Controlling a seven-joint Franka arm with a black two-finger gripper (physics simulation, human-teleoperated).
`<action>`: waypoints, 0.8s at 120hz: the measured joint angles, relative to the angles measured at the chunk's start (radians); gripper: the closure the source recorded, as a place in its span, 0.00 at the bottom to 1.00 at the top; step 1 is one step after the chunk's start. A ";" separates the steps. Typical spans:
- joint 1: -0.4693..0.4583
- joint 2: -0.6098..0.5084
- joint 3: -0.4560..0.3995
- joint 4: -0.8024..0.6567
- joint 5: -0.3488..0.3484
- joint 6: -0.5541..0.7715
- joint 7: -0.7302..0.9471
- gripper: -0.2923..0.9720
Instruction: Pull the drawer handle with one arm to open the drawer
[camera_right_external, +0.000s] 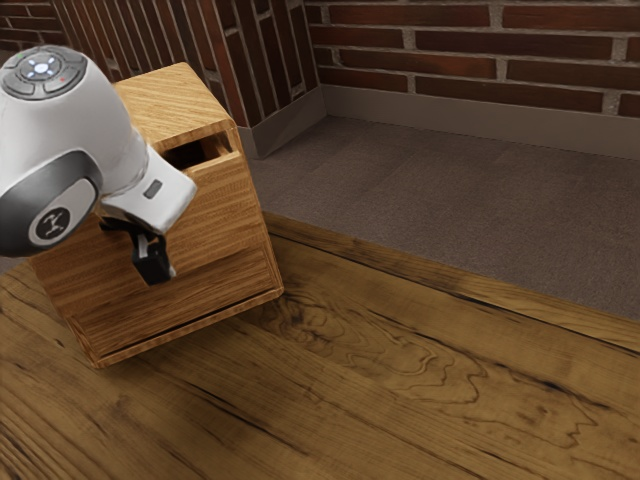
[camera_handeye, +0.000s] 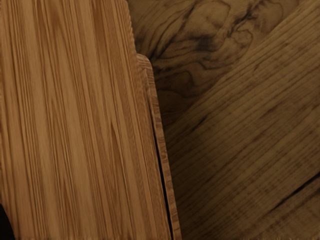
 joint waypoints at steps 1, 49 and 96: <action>0.000 -0.001 0.000 -0.001 0.000 0.000 0.000 0.24; 0.000 -0.075 -0.048 -0.045 -0.009 0.000 0.001 0.41; 0.000 -0.167 -0.106 -0.114 -0.034 -0.007 0.006 0.31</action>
